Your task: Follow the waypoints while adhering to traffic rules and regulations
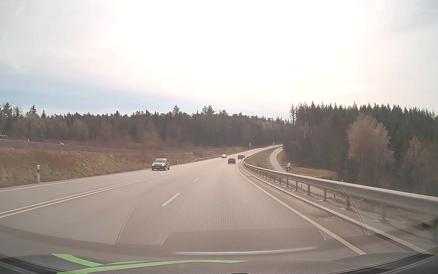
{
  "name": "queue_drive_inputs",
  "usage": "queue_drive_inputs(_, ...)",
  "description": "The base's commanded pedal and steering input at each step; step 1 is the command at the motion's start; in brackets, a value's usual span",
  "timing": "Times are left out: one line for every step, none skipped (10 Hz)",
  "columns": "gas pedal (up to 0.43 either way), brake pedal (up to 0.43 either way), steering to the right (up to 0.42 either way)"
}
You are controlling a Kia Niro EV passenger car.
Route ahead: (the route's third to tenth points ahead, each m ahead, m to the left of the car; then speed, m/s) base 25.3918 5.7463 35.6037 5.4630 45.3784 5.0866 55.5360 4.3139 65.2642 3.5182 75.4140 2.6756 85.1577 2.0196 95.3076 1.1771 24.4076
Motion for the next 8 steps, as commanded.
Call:
queue_drive_inputs(0.157, 0.000, 0.010)
queue_drive_inputs(0.157, 0.000, 0.009)
queue_drive_inputs(0.157, 0.000, 0.008)
queue_drive_inputs(0.157, 0.000, 0.008)
queue_drive_inputs(0.157, 0.000, 0.007)
queue_drive_inputs(0.157, 0.000, 0.007)
queue_drive_inputs(0.157, 0.000, 0.007)
queue_drive_inputs(0.157, 0.000, 0.007)
